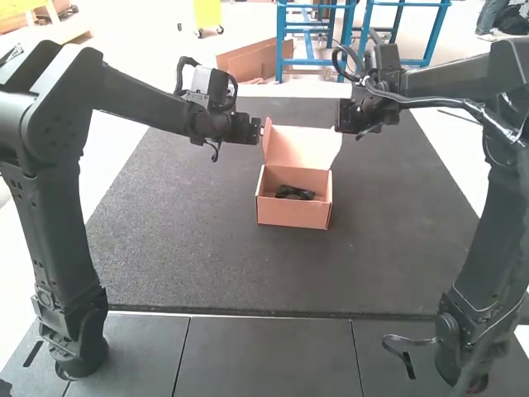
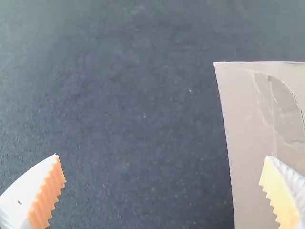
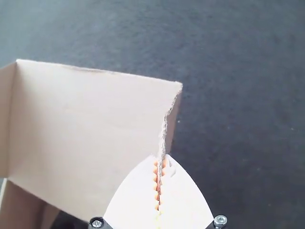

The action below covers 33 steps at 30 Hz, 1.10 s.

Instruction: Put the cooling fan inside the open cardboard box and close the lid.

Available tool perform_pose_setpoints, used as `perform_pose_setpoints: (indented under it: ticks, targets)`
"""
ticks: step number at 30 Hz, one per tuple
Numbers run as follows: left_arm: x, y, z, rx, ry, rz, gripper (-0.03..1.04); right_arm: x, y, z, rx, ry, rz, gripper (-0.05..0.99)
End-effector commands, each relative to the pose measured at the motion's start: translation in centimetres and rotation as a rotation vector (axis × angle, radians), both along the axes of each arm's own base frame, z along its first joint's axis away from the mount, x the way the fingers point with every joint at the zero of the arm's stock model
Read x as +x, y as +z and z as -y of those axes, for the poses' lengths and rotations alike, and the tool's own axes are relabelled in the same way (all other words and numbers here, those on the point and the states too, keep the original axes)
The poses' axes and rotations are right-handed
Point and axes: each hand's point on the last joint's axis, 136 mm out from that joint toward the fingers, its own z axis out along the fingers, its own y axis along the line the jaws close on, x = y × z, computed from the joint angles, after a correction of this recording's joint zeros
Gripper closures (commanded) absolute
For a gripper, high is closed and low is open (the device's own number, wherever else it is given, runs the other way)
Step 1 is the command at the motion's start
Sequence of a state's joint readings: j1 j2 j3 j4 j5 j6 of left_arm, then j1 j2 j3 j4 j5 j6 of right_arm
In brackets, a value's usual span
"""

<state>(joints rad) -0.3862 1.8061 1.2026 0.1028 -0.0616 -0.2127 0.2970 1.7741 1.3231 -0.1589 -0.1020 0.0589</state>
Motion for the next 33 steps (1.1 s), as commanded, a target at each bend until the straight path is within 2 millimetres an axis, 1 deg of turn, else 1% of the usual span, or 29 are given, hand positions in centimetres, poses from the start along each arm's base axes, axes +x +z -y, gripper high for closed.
perform_pose_setpoints:
  ticks: [1,5,10,14,16,19,23,27,33]
  targets:
    - [0.7,1.0,0.8,-0.002,-0.021,0.032,0.04,-0.7,2.1,-1.0,-0.009,0.023,0.04,0.95]
    - [0.7,0.7,0.8,0.007,-0.025,0.03,0.04,-1.2,1.9,-0.9,-0.075,0.034,0.063,0.95]
    - [0.8,0.8,0.8,0.009,-0.026,0.031,0.04,-2.2,1.4,-1.6,-0.086,0.054,0.053,0.95]
    - [0.7,0.7,0.8,0.01,-0.026,0.028,0.04,-2.8,1.5,-1.8,-0.087,0.062,0.053,0.95]
    - [0.6,0.5,0.8,0.014,-0.026,0.02,0.04,-3.1,1.3,-1.8,-0.092,0.06,0.049,0.95]
    - [0.5,0.2,0.7,0.019,-0.027,0.01,0.04,-3.9,0.4,-1.9,-0.121,0.068,0.037,0.95]
    - [0.3,0.1,0.7,0.023,-0.027,0.0,0.04,-4.9,0.0,-2.4,-0.128,0.089,0.033,0.95]
    - [0.1,0.0,0.6,0.028,-0.027,-0.013,0.04,-5.6,-0.2,-2.4,-0.129,0.097,0.029,0.95]
    - [-0.4,0.0,0.7,0.024,-0.041,-0.032,0.04,-6.0,0.1,-2.3,-0.122,0.098,0.033,0.95]
